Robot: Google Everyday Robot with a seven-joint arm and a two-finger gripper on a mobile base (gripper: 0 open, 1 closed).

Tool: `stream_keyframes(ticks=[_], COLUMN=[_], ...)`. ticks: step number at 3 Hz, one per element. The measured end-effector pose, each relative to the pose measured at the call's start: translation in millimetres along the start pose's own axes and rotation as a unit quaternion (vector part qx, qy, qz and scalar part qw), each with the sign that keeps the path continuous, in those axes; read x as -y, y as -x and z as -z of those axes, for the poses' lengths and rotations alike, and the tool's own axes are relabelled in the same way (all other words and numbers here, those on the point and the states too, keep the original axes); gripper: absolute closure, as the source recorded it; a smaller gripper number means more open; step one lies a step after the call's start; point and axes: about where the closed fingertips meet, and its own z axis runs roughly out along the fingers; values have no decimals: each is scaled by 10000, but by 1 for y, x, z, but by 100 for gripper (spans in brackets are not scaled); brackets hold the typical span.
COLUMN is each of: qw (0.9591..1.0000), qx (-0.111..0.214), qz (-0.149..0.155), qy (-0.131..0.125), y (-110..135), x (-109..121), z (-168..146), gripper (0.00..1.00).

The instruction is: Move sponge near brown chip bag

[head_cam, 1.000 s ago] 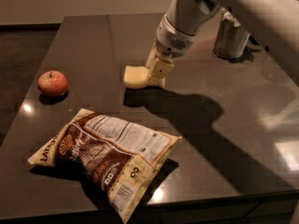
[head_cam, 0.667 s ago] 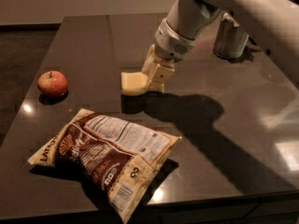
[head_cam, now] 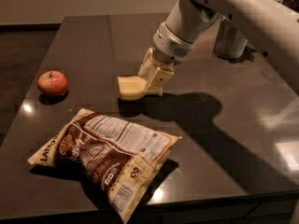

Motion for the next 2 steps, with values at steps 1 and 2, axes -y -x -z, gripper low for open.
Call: stream_keyframes(ticks=[1, 2], qw=[10000, 10000], qx=[11, 20], qz=[9, 17], qy=[-10, -19], y=[1, 2], x=[1, 3], z=[-2, -4], gripper=[41, 18])
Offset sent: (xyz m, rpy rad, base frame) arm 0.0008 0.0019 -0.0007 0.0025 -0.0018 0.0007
